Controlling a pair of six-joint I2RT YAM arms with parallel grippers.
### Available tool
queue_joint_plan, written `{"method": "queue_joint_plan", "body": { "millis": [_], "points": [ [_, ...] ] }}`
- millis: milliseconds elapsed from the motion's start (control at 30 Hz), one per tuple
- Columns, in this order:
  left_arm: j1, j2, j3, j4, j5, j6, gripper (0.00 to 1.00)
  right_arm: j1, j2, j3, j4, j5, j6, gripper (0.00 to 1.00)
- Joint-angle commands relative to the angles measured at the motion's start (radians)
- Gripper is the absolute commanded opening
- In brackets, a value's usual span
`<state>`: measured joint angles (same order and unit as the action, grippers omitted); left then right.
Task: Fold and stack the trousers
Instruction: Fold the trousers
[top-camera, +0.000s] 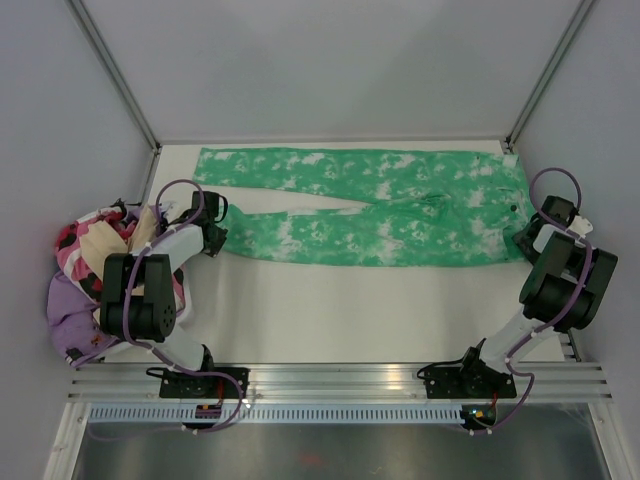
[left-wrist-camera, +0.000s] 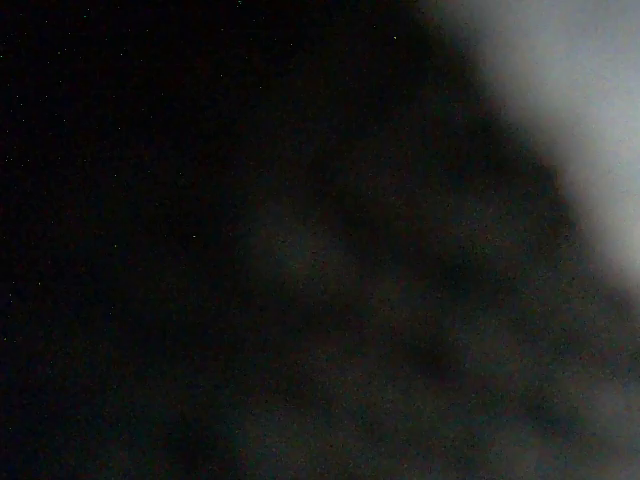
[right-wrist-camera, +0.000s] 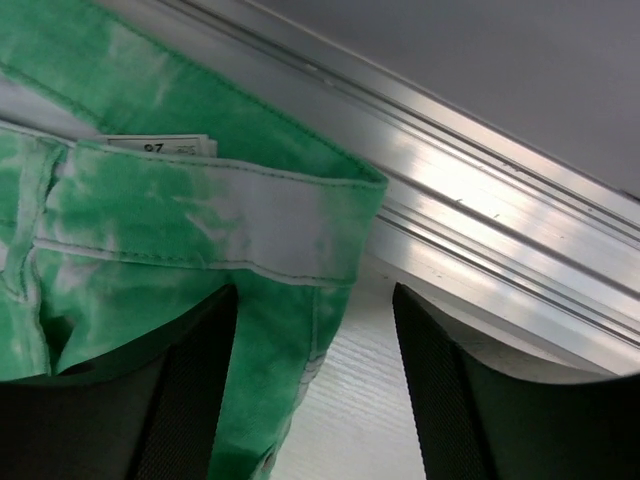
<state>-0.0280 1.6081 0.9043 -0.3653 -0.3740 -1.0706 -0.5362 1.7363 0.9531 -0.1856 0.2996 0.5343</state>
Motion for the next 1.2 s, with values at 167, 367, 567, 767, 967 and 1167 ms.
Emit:
{"method": "queue_joint_plan", "body": {
  "millis": [167,367,567,767,967,1167],
  "points": [
    [0.132,-0.01,0.064,0.022,-0.22,0.057,0.02,-0.005,0.045,0.046,0.055,-0.007,-0.025,0.32],
    [0.116,-0.04,0.064,0.078,-0.163,0.079,0.02,-0.005,0.026,0.061,0.048,-0.031,-0.022,0.03],
    [0.042,-0.057,0.142,0.153,-0.123,0.193,0.02,-0.005,-0.05,0.07,-0.024,-0.036,-0.028,0.0],
    [-0.082,-0.105,0.196,0.106,-0.212,0.169,0.02,-0.005,-0.116,0.096,-0.075,-0.033,-0.048,0.0],
    [-0.085,-0.14,0.252,0.023,-0.309,0.127,0.02,-0.005,-0.149,0.189,-0.109,-0.069,-0.082,0.0],
    [-0.085,-0.091,0.292,0.029,-0.301,0.167,0.02,-0.002,-0.12,0.25,-0.098,-0.123,-0.076,0.0]
  ]
}}
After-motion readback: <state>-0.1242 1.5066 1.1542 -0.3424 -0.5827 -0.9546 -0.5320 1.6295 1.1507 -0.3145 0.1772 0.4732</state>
